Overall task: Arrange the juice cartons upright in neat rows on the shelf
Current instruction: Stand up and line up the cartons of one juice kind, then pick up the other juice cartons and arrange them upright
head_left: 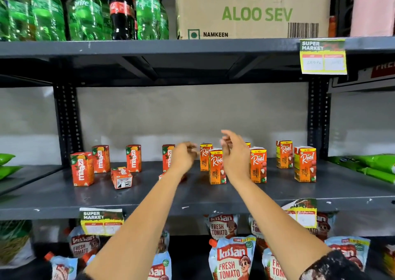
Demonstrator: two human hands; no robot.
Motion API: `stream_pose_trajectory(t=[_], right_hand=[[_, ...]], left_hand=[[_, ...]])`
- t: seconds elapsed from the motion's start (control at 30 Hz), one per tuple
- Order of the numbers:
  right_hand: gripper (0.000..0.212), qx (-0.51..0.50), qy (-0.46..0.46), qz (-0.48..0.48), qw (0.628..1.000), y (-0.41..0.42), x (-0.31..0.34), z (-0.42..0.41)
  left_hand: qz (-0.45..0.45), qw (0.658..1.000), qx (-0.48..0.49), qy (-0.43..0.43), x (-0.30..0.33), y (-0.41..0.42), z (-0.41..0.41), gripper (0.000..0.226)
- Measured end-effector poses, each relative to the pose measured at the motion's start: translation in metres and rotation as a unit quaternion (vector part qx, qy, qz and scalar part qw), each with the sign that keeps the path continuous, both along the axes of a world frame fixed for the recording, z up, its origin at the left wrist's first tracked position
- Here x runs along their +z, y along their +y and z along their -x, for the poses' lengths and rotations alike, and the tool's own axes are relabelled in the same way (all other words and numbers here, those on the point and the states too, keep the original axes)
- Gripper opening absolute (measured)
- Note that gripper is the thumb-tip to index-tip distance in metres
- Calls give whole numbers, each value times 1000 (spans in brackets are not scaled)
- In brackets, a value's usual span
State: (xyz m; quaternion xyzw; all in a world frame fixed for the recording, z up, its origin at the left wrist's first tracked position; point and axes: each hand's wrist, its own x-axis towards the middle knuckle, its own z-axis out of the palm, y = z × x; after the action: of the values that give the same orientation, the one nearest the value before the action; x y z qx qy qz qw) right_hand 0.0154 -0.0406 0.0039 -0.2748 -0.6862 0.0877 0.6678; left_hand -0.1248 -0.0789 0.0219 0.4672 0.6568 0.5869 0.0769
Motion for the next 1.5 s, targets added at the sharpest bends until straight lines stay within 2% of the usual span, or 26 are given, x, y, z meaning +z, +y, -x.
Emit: stream_pose_trajectory(t=[0.07,0.13,0.27,0.43,0.57,0.83,0.93,1.0,1.07,1.13,1.33,1.5], right_hand=[[26,36,-30,-1,999,-6,15,16],[24,72,-88,51,992,-10,22,36],[23,90,-204,168,960,-7,6,76],[35,31,-296,321,899,1,-26,105],[37,42,-312,362,878,0,-36,116],[35,104,-264,337,898,-9,-41,114],[30,154,-179,319,918,-14,-43,112],[28,231,-78,352,904,-16,-41,110],[31,323,24,387,863,-19,-38,109],[36,369,78,386,842,-21,-30,107],[41,449,111,356,812,-18,-3,111],[52,452,98,339,819,-14,9,111]], left_hand=[[-5,999,46,-2,14,-5,21,19],[12,996,91,13,17,-10,43,20],[116,985,124,6,12,-22,75,28],[234,967,89,-50,-18,-34,78,35],[218,968,48,-114,-32,-32,75,41],[90,961,-6,-261,-35,-41,75,37],[48,949,-31,-309,-34,-42,80,32],[32,949,-58,-309,-32,-43,84,28],[9,949,-98,-301,-28,-46,87,22],[-17,946,-132,-297,-21,-49,91,12],[-85,946,-199,-243,2,-62,101,17],[-107,947,-217,-212,10,-72,105,21]])
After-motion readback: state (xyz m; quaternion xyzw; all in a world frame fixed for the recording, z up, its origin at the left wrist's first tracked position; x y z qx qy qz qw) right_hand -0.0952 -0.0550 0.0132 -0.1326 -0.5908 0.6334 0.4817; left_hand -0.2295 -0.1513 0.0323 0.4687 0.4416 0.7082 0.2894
